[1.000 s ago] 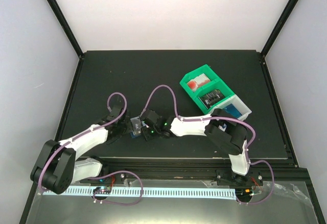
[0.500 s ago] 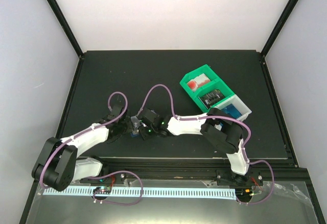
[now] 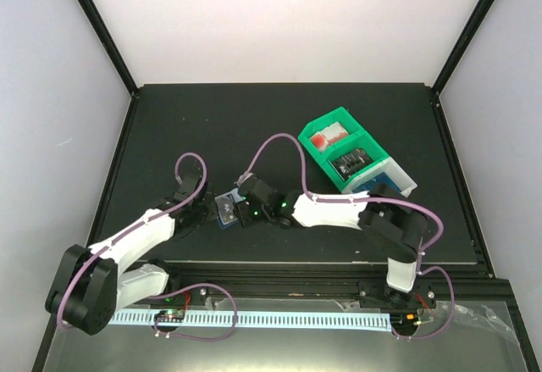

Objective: Put the credit cards into the card holder
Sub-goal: Insert the credit card into the card holder.

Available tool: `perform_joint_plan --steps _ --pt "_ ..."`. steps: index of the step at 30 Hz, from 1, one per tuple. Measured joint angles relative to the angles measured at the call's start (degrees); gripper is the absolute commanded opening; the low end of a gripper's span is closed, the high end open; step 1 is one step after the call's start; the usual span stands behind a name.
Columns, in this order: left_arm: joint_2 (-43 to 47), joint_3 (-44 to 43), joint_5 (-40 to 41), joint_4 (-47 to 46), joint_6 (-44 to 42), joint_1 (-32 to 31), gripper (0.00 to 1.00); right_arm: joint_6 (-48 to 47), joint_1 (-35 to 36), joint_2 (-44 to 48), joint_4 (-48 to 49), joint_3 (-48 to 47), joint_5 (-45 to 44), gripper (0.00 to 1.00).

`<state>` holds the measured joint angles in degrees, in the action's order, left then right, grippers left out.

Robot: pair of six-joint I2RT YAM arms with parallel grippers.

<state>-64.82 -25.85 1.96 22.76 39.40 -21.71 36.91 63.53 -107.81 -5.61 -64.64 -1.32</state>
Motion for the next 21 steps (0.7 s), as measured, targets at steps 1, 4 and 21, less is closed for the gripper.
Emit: perform_joint_plan --steps 1,4,21 --pt "0.94 -0.2 0.24 0.57 0.0 0.0 0.2 0.13 -0.11 1.42 -0.31 0.2 -0.46 0.42" --pt "4.68 -0.94 0.85 2.58 -0.09 0.0 0.23 0.39 -0.52 6.67 -1.46 1.18 -2.16 0.43" --pt "36.46 -1.2 -10.84 4.94 -4.74 0.0 0.87 0.55 -4.59 39.82 -24.52 12.96 -25.09 0.73"
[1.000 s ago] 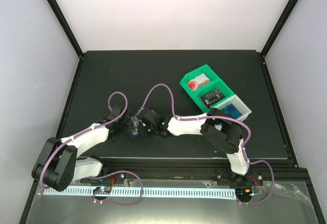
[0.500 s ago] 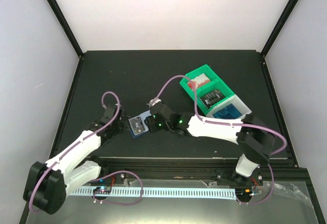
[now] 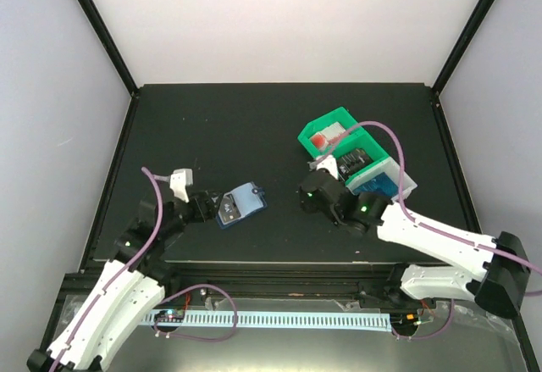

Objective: Put the credit cards into the card holder
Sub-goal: Insert the credit card into the card holder, then turn over the card slot in the card holder.

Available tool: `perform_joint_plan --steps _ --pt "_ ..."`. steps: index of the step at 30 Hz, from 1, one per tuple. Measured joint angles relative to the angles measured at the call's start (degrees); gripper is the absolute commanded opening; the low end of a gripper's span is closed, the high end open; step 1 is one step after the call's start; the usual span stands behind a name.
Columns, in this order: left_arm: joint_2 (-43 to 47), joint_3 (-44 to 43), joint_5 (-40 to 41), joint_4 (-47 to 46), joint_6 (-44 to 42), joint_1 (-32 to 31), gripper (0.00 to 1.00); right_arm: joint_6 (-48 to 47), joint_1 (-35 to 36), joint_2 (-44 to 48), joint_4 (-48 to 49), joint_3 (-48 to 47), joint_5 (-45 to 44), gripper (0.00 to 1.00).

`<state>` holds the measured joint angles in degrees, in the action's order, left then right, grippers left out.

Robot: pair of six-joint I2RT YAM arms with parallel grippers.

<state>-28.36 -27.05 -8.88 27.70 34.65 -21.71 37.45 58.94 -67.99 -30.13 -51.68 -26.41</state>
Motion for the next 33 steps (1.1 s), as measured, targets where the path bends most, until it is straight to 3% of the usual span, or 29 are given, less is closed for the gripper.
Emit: perform_joint_plan --steps 3,9,11,14,18,23,27,33 --pt "2.64 -0.15 -1.2 0.22 -0.92 0.0 0.99 -0.26 -4.66 2.86 -2.64 2.1 -2.21 0.73" --pt "2.84 -0.81 -2.82 1.01 -2.14 0.0 0.98 -1.33 -14.97 5.03 -4.09 5.4 -2.38 0.7" --pt "1.46 -0.81 -3.61 0.76 -2.12 0.0 0.87 -2.58 -15.65 4.26 -3.26 5.7 0.31 0.62" --pt "-2.89 -0.63 -5.27 -0.72 -0.87 0.0 0.67 -5.11 -14.53 -0.68 -0.2 4.35 7.91 0.63" --pt "-10.78 -0.5 -6.88 -2.58 0.66 0.0 0.49 -6.73 -7.48 -16.46 3.63 -5.66 14.73 0.61" --pt "-18.84 0.22 -5.68 -4.31 2.64 0.0 0.37 -5.53 -2.73 -30.38 11.87 -13.73 21.68 0.58" --pt "-23.06 2.56 -4.33 -7.63 4.02 0.02 0.34 -3.21 -2.51 -37.92 13.75 -18.53 23.39 0.48" --pt "-30.97 3.91 -3.76 -11.17 4.5 0.02 0.26 -0.61 -2.49 -43.41 15.19 -20.46 25.99 0.43"
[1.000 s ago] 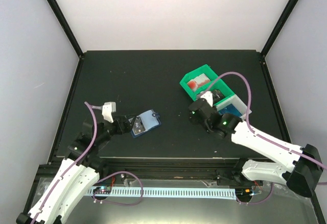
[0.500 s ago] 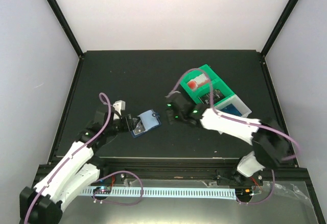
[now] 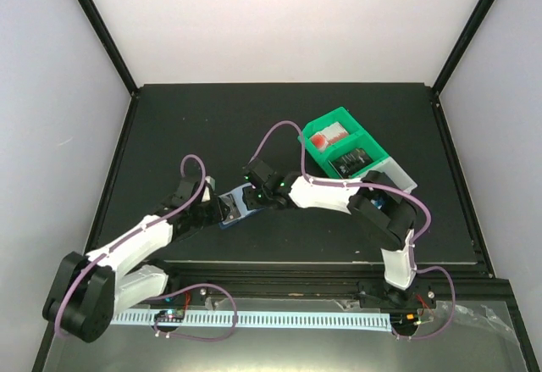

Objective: Put the credit cards into the card holder
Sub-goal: Turn over the card slot in the card holder.

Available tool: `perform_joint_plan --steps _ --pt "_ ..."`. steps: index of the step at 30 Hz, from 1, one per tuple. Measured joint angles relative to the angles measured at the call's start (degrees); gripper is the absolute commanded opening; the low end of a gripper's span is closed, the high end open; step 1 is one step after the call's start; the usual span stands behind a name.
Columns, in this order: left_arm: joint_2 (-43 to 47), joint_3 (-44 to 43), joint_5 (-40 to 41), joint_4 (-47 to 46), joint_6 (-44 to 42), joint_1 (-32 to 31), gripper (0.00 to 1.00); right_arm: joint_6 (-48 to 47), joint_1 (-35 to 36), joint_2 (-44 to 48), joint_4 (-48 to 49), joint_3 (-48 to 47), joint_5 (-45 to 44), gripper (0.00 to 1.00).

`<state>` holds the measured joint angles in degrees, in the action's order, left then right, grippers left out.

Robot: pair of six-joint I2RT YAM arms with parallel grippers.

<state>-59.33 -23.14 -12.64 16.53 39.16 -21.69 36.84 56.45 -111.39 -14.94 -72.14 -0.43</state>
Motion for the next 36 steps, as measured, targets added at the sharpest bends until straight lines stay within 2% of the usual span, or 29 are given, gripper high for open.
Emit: perform_joint_plan --steps 6,17,36 --pt "-4.17 1.84 0.74 -2.73 0.39 0.0 0.26 1.27 0.37 -0.83 0.55 0.0 1.05 0.43" --pt "-4.96 3.04 2.78 -4.74 0.5 0.02 0.26 2.49 0.46 -5.44 0.37 -3.61 1.14 0.42" --pt "-5.11 2.99 3.04 -5.25 0.42 0.15 0.26 5.16 0.09 -7.06 8.26 -4.17 15.67 0.38"
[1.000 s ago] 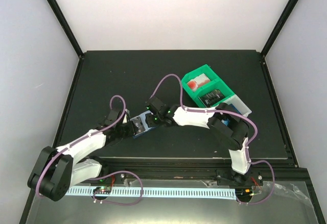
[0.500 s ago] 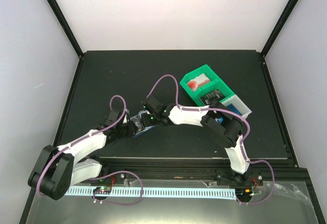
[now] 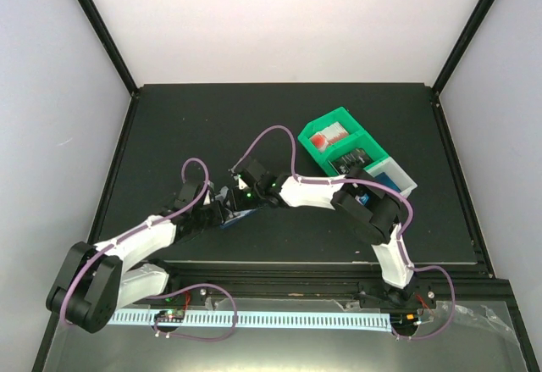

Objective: Put the credit cards into the card holder
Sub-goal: Turn over the card slot in the card holder.

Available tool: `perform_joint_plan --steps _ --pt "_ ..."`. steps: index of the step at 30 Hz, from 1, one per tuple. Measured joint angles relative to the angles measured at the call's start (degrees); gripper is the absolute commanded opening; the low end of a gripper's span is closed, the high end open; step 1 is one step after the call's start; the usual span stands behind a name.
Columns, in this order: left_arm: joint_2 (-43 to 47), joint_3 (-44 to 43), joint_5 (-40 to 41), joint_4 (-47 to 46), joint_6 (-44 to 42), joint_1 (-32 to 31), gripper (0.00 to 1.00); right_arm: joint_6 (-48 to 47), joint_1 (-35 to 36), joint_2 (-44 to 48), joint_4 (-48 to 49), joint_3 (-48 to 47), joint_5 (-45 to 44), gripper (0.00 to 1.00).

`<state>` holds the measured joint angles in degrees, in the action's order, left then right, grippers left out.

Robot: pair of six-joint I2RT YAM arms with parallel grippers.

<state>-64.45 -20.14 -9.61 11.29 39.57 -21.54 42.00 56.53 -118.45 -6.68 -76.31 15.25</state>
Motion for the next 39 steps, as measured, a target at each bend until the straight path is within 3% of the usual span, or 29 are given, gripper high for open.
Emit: perform_joint_plan --steps 15,21,25,39 --pt "6.34 -1.11 6.8 4.48 1.88 0.11 0.18 0.35 -0.66 -2.93 4.13 0.0 5.01 0.38" --pt "6.32 -3.91 7.23 4.02 2.32 1.33 0.17 -0.22 -0.74 -3.28 4.76 0.0 6.21 0.28" --pt "4.79 -5.42 5.66 1.97 2.32 3.76 0.16 -1.09 -0.92 -3.34 4.68 0.0 6.47 0.24" --pt "-7.23 -6.34 -5.55 -4.9 0.98 8.11 0.13 -4.44 -1.4 -3.45 3.17 -0.35 8.81 0.27"
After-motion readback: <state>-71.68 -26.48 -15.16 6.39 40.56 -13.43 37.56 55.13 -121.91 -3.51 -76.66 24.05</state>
